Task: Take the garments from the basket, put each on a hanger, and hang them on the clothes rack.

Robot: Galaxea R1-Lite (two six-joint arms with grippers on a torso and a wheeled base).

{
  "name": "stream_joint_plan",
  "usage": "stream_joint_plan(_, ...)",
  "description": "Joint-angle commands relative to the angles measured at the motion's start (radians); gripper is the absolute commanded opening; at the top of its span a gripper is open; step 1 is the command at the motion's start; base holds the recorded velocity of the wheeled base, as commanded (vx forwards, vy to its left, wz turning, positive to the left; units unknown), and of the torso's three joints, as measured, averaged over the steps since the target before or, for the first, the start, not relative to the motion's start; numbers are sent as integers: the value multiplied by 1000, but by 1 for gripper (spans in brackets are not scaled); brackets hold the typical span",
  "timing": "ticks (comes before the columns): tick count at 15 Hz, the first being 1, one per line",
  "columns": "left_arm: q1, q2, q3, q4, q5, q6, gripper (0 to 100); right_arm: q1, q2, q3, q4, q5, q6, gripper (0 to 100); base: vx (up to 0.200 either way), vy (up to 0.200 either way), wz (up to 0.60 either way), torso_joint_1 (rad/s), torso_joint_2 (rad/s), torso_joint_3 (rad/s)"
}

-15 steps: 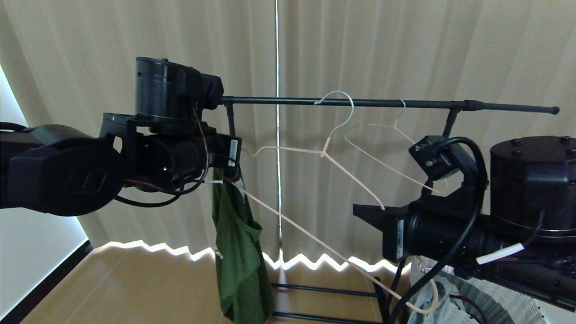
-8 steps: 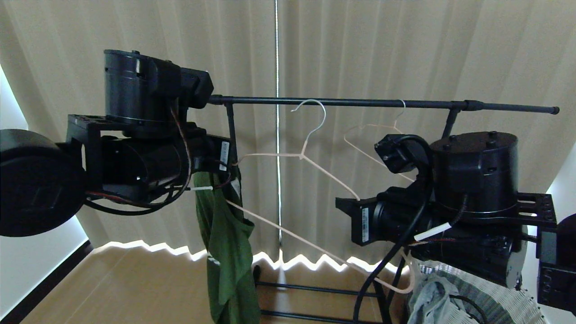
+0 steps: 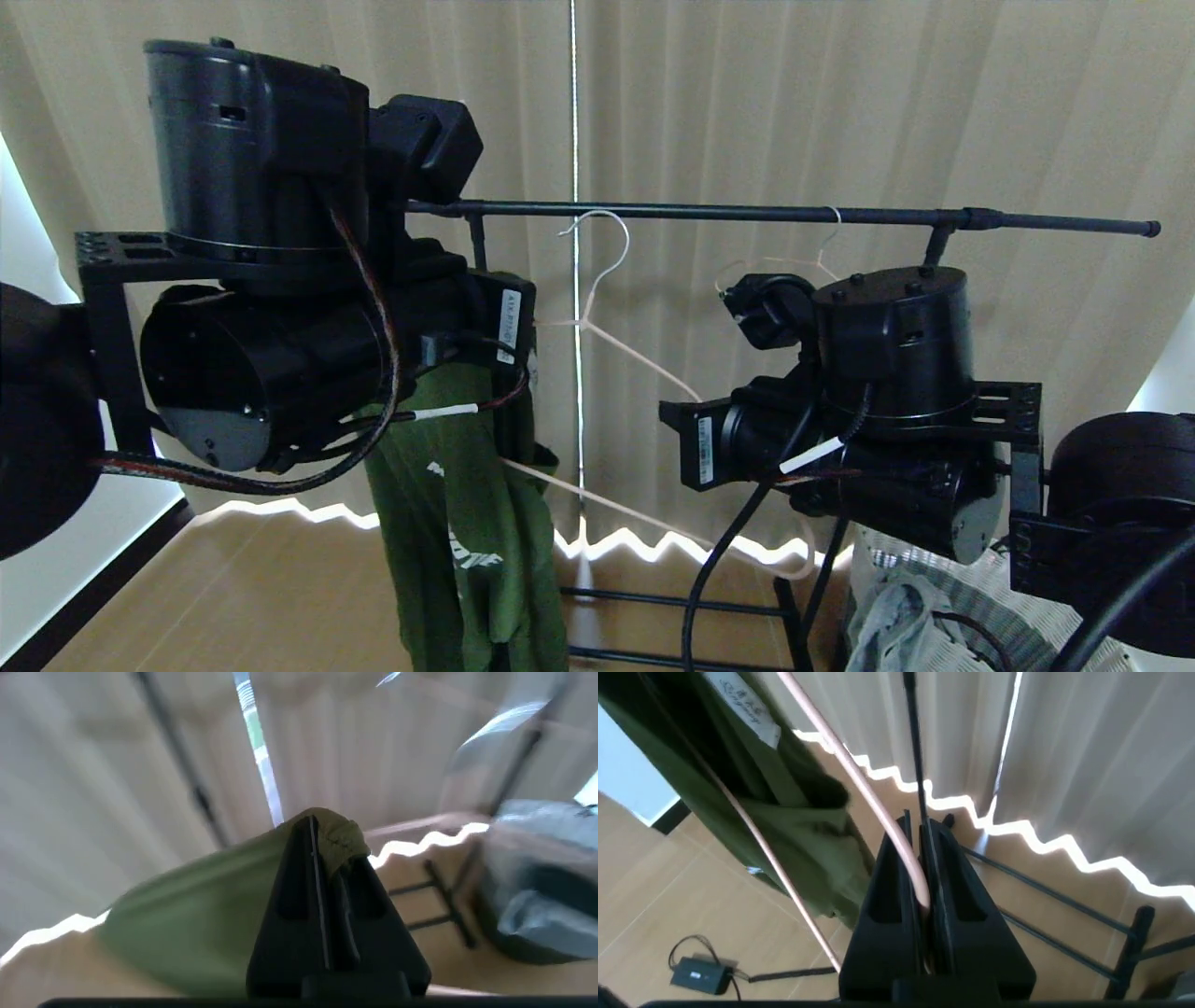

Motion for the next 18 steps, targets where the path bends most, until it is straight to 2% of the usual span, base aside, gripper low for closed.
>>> stream_joint_plan(1, -20, 5, -2, -9, 0, 0, 0, 8, 11, -5, -1, 1, 0, 0, 0, 0, 0, 0, 0, 0)
stream_joint_plan(5, -22, 25, 0, -41, 1, 3, 0, 15, 8, 3, -1, -2, 0, 0, 0, 0, 0, 0, 0, 0)
stream_joint_plan(8, 66, 20, 0, -35, 4, 11, 0, 3, -24, 35, 5, -46, -3, 0, 0, 0, 0, 0, 0, 0)
stream_joint_plan(9, 125, 20, 2, -35, 6, 26, 0, -20, -42, 52, 10, -74, -7, 0, 0, 0, 0, 0, 0, 0)
stream_joint_plan(11, 190, 19, 6, -35, 6, 40, 0, -55, -78, 78, 7, -102, -41, 0, 0, 0, 0, 0, 0, 0)
stream_joint_plan(14, 213, 11, 23, -33, 7, 41, 0, -101, -104, 99, 4, -111, -69, 0, 0, 0, 0, 0, 0, 0)
stream_joint_plan(18, 213, 5, 57, -33, 10, 52, 0, -109, -99, 90, 2, -134, -70, 0, 0, 0, 0, 0, 0, 0)
